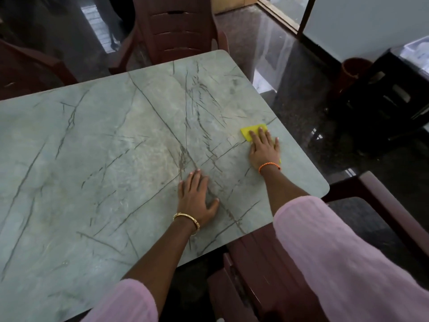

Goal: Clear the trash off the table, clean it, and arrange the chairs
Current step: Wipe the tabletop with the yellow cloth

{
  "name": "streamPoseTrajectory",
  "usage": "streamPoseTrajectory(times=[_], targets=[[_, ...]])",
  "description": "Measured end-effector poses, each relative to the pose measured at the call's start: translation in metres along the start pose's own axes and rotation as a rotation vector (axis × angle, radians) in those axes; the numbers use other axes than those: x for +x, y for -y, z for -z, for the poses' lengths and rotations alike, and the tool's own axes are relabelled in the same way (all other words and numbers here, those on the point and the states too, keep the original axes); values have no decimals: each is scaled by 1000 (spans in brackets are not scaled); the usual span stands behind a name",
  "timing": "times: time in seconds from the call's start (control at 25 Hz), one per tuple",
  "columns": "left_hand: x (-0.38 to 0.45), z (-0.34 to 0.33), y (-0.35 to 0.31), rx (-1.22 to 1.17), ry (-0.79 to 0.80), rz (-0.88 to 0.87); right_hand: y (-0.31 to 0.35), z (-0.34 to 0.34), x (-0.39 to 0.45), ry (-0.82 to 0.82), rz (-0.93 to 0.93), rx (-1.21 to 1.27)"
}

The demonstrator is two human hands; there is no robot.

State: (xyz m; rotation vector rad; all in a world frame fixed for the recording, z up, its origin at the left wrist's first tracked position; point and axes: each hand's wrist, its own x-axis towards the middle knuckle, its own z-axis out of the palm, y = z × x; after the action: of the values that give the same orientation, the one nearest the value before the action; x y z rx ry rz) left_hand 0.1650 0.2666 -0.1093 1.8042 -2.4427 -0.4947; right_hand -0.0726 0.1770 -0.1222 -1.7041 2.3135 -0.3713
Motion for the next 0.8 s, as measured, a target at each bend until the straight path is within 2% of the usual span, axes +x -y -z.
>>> streamPoseTrajectory(times=[0.2,0.36,0.6,0.8], targets=[[-4,-2,0,16,11,12,-66,23,-10,-58,-200,37],[-14,-4,-2,11,-8,24,-90,30,-50,-112,-248,59],[-46,2,14,-10,-4,22,-77,27,-90,-114,-243,123],[-96,13,63,-6,-57,81,-35,15,-120,-68,-101,114]])
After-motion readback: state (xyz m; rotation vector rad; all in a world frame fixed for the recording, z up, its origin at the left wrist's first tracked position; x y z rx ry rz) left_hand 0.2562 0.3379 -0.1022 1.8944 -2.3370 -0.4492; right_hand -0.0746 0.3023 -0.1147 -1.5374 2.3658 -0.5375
